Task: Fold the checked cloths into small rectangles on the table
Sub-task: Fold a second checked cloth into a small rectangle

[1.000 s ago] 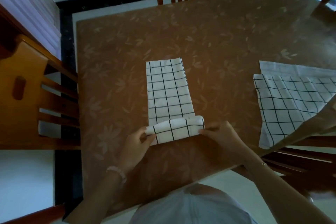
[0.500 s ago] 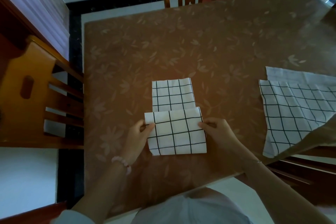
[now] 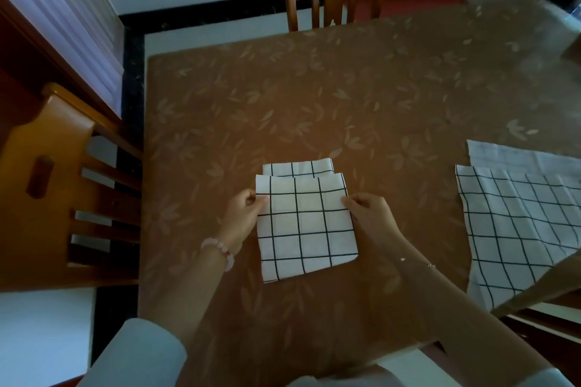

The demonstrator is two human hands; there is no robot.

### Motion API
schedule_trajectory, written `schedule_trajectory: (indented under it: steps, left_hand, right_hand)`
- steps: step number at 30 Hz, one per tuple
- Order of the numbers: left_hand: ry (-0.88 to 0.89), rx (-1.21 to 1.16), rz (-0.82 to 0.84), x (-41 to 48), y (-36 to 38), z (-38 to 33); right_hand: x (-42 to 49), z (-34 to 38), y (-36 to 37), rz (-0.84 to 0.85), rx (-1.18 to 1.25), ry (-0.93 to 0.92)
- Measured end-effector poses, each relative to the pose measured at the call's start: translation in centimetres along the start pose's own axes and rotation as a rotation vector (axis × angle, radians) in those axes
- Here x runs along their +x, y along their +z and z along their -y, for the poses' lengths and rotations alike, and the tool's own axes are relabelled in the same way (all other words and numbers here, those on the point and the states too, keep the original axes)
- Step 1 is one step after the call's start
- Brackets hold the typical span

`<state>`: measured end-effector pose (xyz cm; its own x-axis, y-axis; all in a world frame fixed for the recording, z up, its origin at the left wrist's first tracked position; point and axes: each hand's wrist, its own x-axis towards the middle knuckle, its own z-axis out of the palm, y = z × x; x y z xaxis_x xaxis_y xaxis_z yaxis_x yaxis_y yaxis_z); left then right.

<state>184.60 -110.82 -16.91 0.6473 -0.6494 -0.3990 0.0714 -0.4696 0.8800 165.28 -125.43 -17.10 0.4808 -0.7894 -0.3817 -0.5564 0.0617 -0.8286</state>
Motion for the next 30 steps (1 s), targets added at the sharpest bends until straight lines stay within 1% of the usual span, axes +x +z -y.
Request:
schedule_trajectory:
  steps: [3, 12, 21, 30]
  left_hand:
    - [-0.024, 0.011, -0.032, 1.8, 0.0, -0.3]
    - [-0.075, 0.115, -0.099, 6.8, 0.7, -0.5]
    - [-0.010, 0.293, -0.141, 8.7, 1.5, -0.1]
    - [0.024, 0.474, -0.183, 9.2, 1.9, 0.3]
  right_hand:
    - [1.8, 0.7, 0.3, -0.006, -0.034, 0.005]
    - [7.1, 0.8, 0.9, -0.043, -0.254, 0.026]
    - [9.6, 0.8, 1.2, -0.090, -0.338, -0.006]
    - [10.1, 0.7, 1.9, -0.114, -0.409, 0.031]
